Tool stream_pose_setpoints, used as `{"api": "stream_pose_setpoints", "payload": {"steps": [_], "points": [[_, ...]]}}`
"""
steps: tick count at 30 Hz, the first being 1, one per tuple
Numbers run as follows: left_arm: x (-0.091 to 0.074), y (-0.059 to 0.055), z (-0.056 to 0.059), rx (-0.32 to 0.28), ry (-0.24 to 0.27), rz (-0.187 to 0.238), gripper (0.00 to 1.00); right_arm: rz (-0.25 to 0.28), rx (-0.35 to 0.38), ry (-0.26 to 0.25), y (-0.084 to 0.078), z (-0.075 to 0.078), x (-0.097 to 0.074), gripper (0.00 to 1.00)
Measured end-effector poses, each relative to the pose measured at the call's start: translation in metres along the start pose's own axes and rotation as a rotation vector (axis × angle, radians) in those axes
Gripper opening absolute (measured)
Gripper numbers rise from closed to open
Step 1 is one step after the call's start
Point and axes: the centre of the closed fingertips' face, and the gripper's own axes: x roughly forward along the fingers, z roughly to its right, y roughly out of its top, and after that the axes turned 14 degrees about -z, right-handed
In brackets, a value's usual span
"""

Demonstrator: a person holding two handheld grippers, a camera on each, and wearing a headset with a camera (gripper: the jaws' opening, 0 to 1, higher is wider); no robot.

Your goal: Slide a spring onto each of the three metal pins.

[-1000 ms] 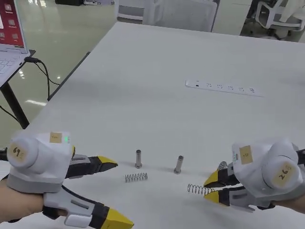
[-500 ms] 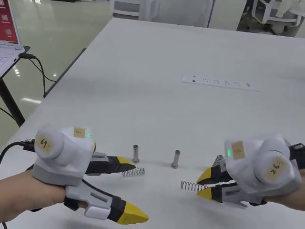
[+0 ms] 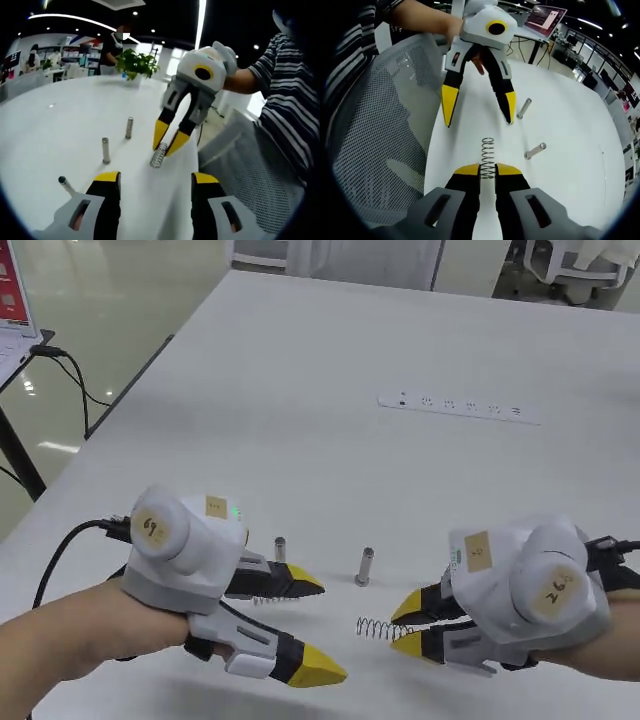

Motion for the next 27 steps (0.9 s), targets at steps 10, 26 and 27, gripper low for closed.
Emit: {"api": "stream_pose_setpoints", "payload": {"steps": [10,26,27], "points": [[0.010,0.010,0.003,0.044,-0.005,0.017,0.34,0.013,0.001,0.006,0.005,-0.001,-0.003,0.08],[0.019,0.024,0.007,0.083,-0.017,0.053,0.14,0.033,-0.009,0.001,0.011,-0.002,-0.008,0.08],[0.020,0.024,0.007,0.085,-0.019,0.051,0.13,0.033,-0.008,0.000,0.010,-0.001,-0.009,0.08]]}}
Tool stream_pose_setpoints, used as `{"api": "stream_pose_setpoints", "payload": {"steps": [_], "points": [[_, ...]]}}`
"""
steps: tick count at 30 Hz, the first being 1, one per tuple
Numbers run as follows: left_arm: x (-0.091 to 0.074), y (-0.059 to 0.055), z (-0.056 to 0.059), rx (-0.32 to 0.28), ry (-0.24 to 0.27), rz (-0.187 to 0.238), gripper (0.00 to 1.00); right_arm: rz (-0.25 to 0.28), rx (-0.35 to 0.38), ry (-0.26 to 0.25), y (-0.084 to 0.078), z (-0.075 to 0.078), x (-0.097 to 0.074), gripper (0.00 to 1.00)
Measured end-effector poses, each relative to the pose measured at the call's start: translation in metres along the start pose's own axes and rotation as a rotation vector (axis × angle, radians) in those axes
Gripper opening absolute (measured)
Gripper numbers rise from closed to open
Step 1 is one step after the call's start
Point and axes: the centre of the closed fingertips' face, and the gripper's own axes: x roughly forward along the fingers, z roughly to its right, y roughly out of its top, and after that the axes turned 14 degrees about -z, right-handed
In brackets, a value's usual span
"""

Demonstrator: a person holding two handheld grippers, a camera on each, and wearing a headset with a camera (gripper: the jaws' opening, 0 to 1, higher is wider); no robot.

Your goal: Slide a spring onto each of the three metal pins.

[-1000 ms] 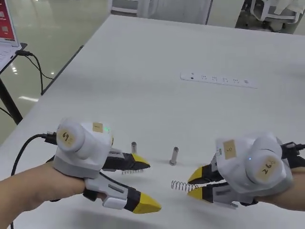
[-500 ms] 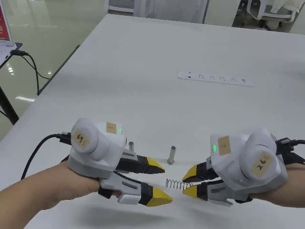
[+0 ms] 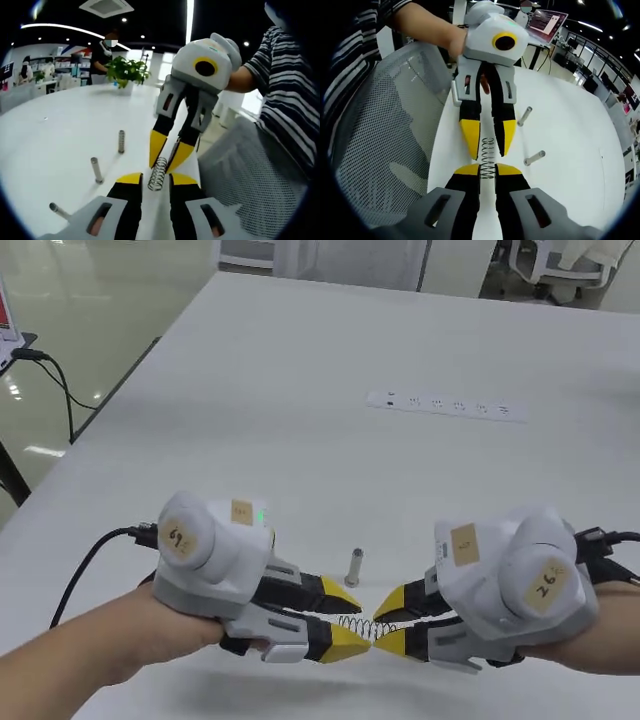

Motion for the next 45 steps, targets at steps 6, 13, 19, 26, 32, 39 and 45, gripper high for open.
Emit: {"api": "stream_pose_setpoints", "payload": {"steps": [6,13,19,26,32,39,45], "points": [[0.000,-0.001,0.001,0.014,-0.002,-0.003,0.08,0.004,0.005,-0.003,0.000,0.002,-0.003,0.08],[0.000,-0.001,0.000,0.021,-0.002,0.001,0.05,0.002,-0.004,0.002,0.001,0.000,-0.002,0.08],[-0.001,-0.001,0.002,0.036,-0.005,0.002,0.04,-0.002,-0.012,0.001,0.001,0.000,-0.002,0.08],[-0.003,0.001,0.003,0.058,-0.008,0.010,0.03,0.005,-0.020,-0.002,0.002,0.000,-0.003,0.08],[-0.005,0.000,0.006,0.076,-0.021,0.003,0.02,0.019,-0.050,-0.011,0.004,-0.001,-0.004,0.08],[-0.006,-0.001,0.010,0.085,-0.042,-0.003,0.02,0.023,-0.024,-0.009,-0.004,-0.002,-0.004,0.12],[-0.004,-0.001,0.012,0.092,-0.049,-0.010,0.02,0.009,-0.041,-0.001,-0.008,-0.008,-0.002,0.08]]}}
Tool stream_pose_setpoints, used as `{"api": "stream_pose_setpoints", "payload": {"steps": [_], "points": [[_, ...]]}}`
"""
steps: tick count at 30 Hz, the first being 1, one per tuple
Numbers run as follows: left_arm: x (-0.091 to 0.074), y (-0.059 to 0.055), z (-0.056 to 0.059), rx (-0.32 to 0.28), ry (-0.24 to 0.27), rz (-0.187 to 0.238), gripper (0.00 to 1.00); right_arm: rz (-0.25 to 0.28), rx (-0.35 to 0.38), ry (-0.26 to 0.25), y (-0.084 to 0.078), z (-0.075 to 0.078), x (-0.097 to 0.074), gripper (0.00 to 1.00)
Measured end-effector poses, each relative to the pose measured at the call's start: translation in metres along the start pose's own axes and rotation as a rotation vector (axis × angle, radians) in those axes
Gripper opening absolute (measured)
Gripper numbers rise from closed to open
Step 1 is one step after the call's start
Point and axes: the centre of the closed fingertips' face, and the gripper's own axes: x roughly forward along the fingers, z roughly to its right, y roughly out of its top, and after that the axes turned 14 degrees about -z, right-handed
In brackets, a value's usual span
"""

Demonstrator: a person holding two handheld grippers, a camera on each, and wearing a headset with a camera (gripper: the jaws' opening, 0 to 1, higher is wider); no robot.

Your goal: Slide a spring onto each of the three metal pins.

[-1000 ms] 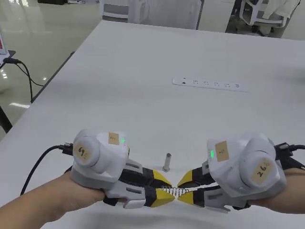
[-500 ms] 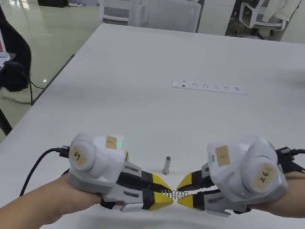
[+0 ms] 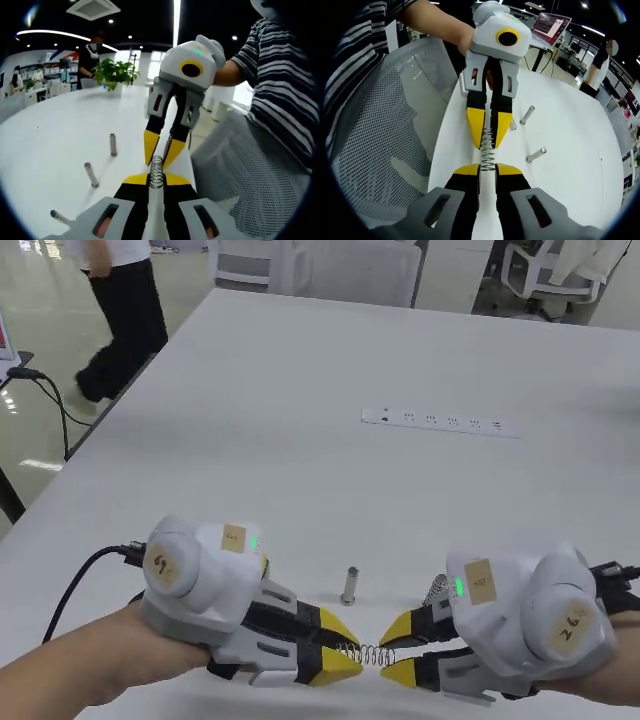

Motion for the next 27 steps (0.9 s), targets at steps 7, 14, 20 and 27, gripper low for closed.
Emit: {"api": "stream_pose_setpoints", "payload": {"steps": [7,14,20,27], "points": [[0.000,-0.002,0.000,-0.004,0.001,-0.010,0.02,0.002,-0.040,-0.020,0.002,0.000,-0.002,0.07],[-0.001,-0.005,-0.004,-0.008,0.017,-0.017,0.02,0.043,-0.043,-0.053,0.011,0.006,-0.014,0.07],[0.001,-0.007,-0.003,-0.005,0.018,-0.025,0.02,0.061,-0.064,-0.046,0.020,0.005,-0.022,0.07],[0.005,-0.006,-0.003,0.007,0.024,-0.033,0.02,0.133,-0.039,-0.014,0.039,0.006,-0.031,0.07]]}}
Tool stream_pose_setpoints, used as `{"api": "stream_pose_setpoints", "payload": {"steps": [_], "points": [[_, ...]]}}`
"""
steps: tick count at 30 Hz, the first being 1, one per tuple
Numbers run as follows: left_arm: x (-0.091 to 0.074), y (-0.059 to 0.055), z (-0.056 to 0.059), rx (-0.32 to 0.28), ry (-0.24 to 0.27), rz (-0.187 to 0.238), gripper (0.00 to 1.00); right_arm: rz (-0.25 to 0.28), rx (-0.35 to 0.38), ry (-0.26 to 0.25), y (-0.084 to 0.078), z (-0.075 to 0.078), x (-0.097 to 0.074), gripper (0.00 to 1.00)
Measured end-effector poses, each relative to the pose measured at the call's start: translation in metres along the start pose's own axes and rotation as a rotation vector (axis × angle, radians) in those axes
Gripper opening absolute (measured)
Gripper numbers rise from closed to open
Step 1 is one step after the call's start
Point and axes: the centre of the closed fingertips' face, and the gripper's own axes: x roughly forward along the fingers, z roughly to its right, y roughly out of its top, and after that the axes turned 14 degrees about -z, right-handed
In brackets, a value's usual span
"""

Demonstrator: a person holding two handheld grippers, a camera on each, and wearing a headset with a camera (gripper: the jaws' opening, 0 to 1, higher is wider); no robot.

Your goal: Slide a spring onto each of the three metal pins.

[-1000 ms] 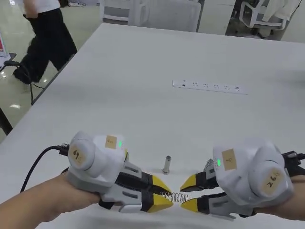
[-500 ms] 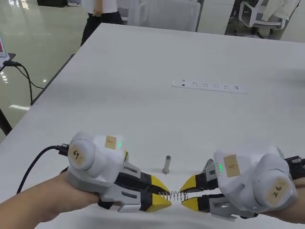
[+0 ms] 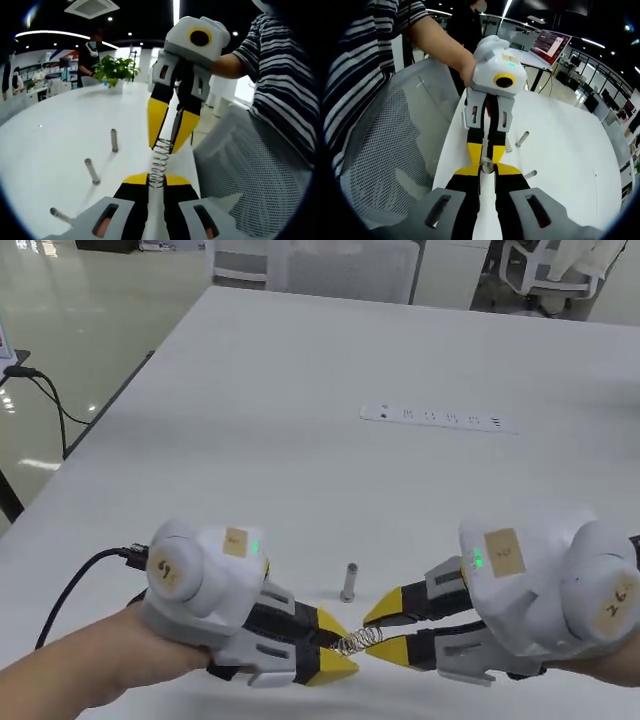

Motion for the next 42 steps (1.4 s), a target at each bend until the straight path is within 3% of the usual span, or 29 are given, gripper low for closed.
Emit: {"api": "stream_pose_setpoints", "payload": {"steps": [9,19,22,42], "points": [[0.002,-0.001,-0.002,0.006,0.015,-0.007,0.02,0.017,0.003,-0.001,0.007,0.000,0.003,0.07],[0.009,0.007,0.002,0.022,0.003,-0.013,0.02,0.084,0.067,0.007,0.019,0.001,0.003,0.07],[0.009,0.005,0.002,0.039,0.010,-0.027,0.03,0.072,0.054,0.003,0.020,0.000,0.006,0.07],[0.000,-0.001,-0.002,-0.041,0.020,-0.032,0.05,0.105,0.128,-0.006,0.021,0.003,0.004,0.07]]}}
